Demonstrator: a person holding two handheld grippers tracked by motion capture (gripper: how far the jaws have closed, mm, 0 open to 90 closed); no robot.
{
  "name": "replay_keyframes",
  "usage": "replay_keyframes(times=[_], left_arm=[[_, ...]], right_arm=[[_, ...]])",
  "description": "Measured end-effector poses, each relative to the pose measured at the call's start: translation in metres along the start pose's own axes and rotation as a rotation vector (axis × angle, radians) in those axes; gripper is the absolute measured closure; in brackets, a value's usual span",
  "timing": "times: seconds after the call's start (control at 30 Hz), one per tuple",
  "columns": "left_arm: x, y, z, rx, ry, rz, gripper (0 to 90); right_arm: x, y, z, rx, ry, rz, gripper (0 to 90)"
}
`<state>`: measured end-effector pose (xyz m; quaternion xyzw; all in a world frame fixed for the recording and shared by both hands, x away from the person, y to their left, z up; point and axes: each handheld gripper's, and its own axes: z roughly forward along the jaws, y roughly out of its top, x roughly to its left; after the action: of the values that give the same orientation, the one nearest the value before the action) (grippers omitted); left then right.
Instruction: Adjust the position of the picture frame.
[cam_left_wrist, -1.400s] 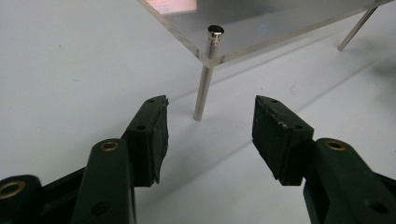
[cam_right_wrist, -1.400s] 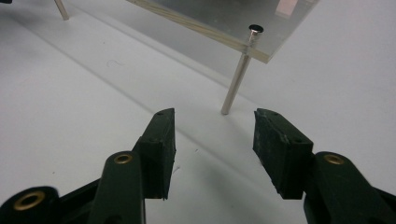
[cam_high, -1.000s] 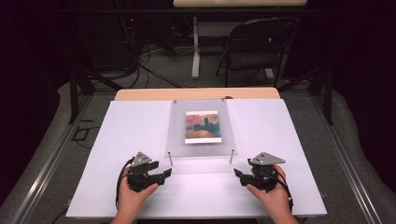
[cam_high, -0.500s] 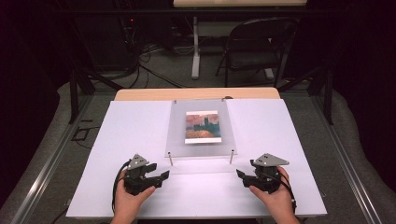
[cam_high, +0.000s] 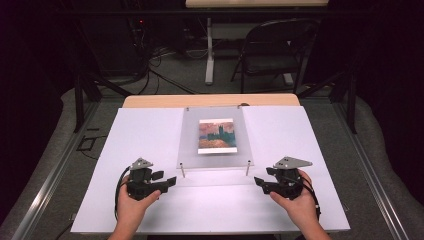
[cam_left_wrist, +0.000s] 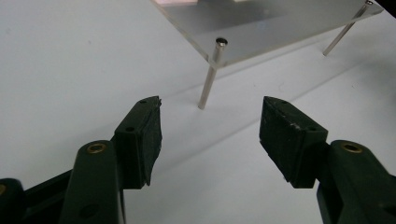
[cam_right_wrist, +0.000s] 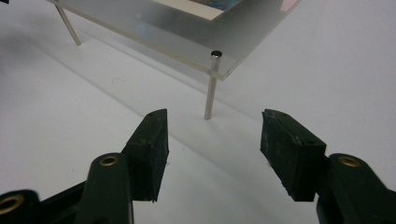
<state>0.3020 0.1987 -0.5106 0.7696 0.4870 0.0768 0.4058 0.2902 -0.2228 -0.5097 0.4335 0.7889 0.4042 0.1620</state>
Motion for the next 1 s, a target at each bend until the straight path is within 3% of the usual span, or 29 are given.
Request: replay_keyframes(times=[0.2,0.37,0.73,1.0], left_arm=[[0.003,0.026,-0.003,-0.002,-0.009,0.004,39.3],[0.005,0.046,-0.001,-0.003,0.01,0.017,38.5],[0.018,0.08,0.025,0.035,-0.018,-0.03,35.1],[0.027,0.105,0.036,0.038,0.032,-0.043,34.2]], right_arm=[[-0.012,0.019,0.002,0.023,-0.001,0.0,41.3],[-0.021,0.033,0.005,0.032,-0.006,0.023,37.0],[-0.043,0.063,0.022,0.054,-0.047,0.039,33.3],[-0.059,0.087,0.04,0.07,-0.048,0.082,33.2]])
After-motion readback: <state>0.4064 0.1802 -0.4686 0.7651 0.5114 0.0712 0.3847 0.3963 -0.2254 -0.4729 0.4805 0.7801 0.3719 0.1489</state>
